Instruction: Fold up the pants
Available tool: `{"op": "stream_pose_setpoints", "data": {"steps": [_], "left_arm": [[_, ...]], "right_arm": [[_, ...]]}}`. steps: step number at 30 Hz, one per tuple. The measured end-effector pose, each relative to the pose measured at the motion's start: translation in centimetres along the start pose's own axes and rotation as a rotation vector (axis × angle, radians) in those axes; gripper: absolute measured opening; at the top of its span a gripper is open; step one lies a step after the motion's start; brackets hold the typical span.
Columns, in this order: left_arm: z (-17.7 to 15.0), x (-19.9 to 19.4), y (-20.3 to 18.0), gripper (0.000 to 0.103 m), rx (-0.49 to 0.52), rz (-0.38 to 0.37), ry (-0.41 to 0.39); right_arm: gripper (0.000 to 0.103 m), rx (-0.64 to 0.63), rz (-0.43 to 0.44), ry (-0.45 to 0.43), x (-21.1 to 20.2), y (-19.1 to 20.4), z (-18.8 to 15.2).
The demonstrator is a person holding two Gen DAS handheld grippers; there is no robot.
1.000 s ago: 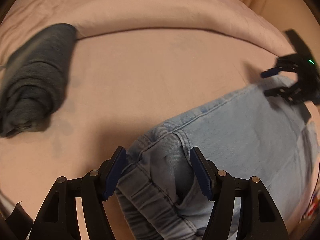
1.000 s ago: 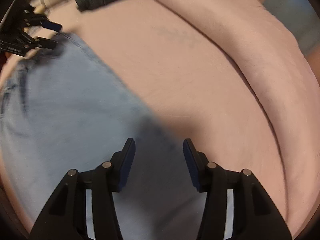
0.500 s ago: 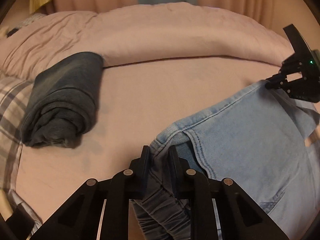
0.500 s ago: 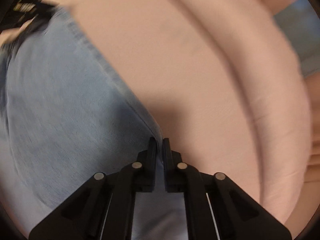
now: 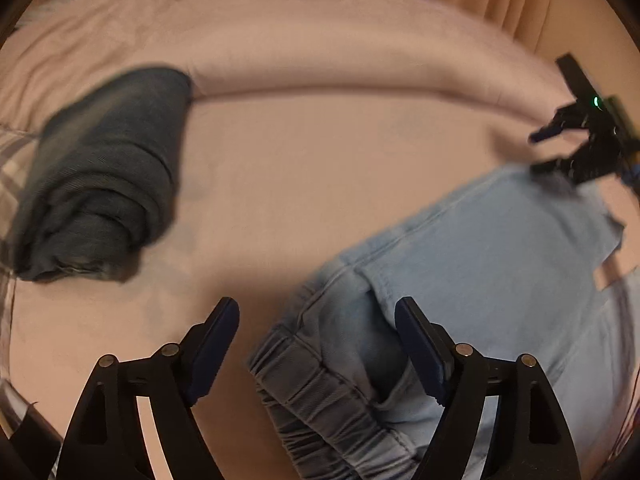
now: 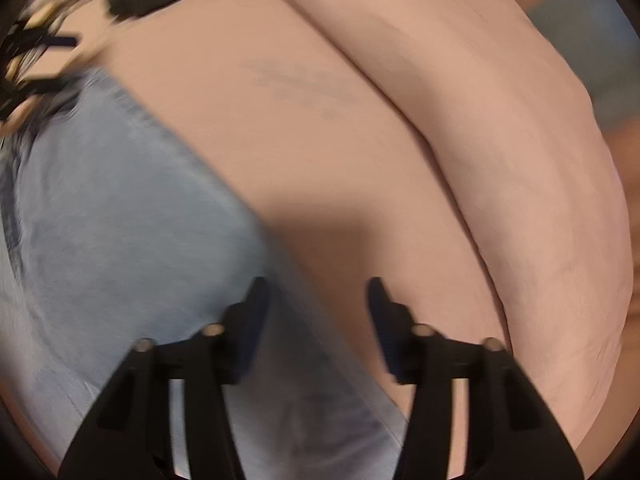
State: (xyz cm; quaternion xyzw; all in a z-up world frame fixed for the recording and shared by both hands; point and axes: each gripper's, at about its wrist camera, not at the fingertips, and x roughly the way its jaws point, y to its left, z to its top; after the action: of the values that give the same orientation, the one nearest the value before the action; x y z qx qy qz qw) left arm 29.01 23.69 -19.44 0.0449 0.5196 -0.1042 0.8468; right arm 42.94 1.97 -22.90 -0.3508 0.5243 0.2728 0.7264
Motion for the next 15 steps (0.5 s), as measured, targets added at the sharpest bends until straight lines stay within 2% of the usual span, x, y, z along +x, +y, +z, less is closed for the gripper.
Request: {"op": "stream_pose_setpoints", "data": {"steps": [1, 3, 5, 6, 8, 9, 10, 12, 13, 15], "left_arm": [[0.1, 0.8, -0.3, 0.08, 0.001, 0.011, 0.028], [0.2, 2.4, -0.6, 0.08, 0.006, 0.014, 0.081], [0.3, 2.9, -0.8, 0.08, 0.007, 0.005, 0.084], [0.3, 3.0, -0.8, 0.078, 0.006, 0.001, 0.078], [0.5, 3.3, -0.7, 0.068, 0.002, -0.014, 0.079], [0.5, 3.3, -0.9, 0.065, 0.009, -0.002, 0.077], [0.6, 3.3, -1.1, 0.057, 0.017, 0.009, 0.076], [0.3, 2.4, -2.6, 0.038, 0.025, 0.037, 0.068], [0.4, 2.2, -2.8, 0.031, 0.03, 0.064, 0.064], [0.6, 1.4, -3.3, 0.026, 0.03, 0.082, 0.048]], "right_arm": [[0.056, 0.036, -0.015, 0.038, 1.1, -0.8, -0.2], [0.054, 0.095, 0.03, 0.096, 2.9, -1.5, -0.9], [0.054, 0.145, 0.093, 0.057, 2.8, -2.1, -1.6], [0.054, 0.171, 0.135, 0.068, 2.9, -2.3, -1.9], [0.052, 0.176, 0.152, 0.083, 2.7, -2.8, -3.3], [0.046, 0.167, 0.149, 0.074, 2.3, -2.3, -3.6], [0.041, 0.145, 0.143, 0.066, 2.0, -1.5, -3.4], [0.019, 0.074, 0.095, 0.055, 1.1, 1.0, -3.6], [0.016, 0.038, 0.055, 0.055, -0.2, 2.1, -5.3], [0.01, 0.007, -0.008, 0.054, -0.9, 4.5, -5.3]]}}
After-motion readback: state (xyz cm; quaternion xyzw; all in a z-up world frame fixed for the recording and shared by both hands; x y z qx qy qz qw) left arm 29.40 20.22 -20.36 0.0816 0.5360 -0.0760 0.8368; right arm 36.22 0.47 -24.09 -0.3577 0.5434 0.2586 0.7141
